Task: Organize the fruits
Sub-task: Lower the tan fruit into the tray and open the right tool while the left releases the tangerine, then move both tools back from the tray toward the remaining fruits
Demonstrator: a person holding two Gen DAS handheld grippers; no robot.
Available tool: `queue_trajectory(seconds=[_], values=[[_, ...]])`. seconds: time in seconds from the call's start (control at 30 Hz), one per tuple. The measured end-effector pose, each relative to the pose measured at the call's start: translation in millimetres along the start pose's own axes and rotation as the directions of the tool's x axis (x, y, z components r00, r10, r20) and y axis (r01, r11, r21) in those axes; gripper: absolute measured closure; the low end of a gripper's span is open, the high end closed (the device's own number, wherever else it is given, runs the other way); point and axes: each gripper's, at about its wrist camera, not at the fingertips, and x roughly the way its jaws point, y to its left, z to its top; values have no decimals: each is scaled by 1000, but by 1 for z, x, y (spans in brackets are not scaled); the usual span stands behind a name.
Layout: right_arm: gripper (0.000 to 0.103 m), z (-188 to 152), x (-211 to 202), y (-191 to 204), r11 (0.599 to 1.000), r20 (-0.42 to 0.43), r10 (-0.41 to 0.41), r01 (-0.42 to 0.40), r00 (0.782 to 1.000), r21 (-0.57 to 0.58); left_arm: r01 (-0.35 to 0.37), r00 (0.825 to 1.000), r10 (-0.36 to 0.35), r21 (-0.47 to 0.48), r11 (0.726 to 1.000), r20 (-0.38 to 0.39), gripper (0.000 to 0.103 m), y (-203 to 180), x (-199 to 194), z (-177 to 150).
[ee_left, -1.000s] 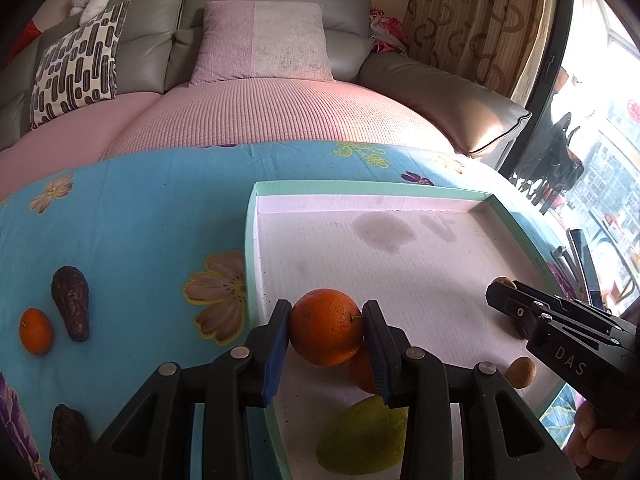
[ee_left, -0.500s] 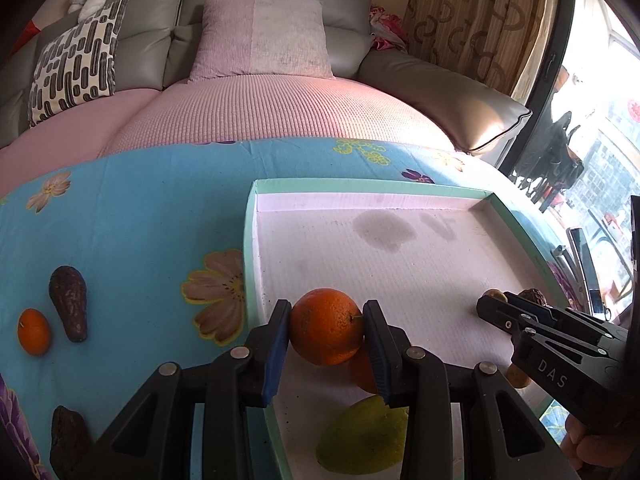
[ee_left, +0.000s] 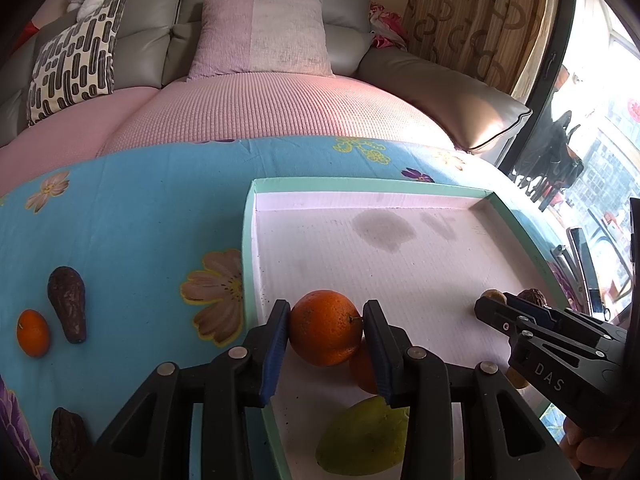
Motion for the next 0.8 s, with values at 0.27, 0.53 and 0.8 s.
queue_trajectory(seconds=[0.27,0.53,0.8], values=[[74,3,-6,-2,1000,30,2,-3,1000,7,-12,1000,12,16,1000,-3,50,-4,-4,2],[72,8,-24,-3,1000,83,0,-1,997,12,-26,999,25,22,999,25,50,-3,-26,12],[72,7,-37,3,1000,95,-11,12,995,-8,-62,998,63,-31,998,17,49,9,-45,17]])
